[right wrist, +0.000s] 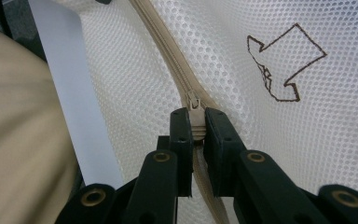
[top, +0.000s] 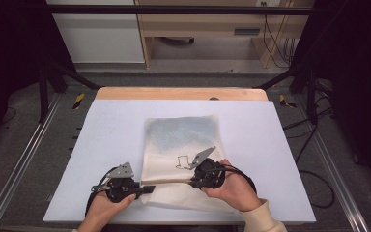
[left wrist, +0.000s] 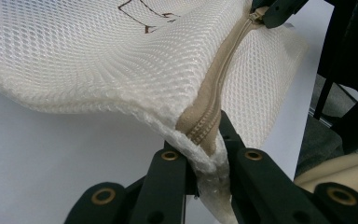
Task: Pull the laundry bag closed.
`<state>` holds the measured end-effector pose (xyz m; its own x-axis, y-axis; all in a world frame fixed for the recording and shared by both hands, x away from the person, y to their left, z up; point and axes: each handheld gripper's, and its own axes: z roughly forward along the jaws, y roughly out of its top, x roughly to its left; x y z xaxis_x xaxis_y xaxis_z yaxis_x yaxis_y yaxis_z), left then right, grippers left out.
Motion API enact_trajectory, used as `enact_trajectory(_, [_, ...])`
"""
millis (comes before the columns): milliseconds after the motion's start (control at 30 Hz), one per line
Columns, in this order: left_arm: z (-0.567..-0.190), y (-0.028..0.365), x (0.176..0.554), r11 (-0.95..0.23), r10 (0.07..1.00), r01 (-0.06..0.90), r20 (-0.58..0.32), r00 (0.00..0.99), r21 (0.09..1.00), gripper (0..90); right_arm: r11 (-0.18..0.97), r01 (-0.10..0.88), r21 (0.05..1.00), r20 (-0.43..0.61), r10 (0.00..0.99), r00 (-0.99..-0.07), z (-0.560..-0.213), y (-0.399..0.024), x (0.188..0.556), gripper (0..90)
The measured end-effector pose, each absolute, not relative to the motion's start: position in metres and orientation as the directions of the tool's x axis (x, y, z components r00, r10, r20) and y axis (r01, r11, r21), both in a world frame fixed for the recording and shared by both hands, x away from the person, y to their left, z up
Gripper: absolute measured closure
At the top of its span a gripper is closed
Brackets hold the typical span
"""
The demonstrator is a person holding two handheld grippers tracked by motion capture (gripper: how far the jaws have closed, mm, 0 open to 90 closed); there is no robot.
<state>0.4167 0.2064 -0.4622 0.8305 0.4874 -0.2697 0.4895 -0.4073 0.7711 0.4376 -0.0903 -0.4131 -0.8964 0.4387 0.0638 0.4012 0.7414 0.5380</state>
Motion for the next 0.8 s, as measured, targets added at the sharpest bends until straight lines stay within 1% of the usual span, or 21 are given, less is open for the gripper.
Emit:
enact_trajectory(233, [-0.462,0.207,0.417,-0.406,0.486,0.491,-0.272,0.83,0.771,84.5,0.743,0.397,0.538,0.059,0.437,-0.897,-0.413,-0.092,0.437,82.1])
enact_trajectory(667, [-0.462,0.208,0.418,-0.404,0.492,0.493,-0.271,0.827,0.771,84.5,0.718,0.426,0.551,0.086,0.459,-0.884,-0.414,-0.103,0.439,82.1])
enact_trajectory(800, [-0.463,0.207,0.417,-0.408,0.493,0.492,-0.268,0.828,0.769,84.5,0.72,0.426,0.548,0.078,0.463,-0.883,-0.413,-0.105,0.439,82.1])
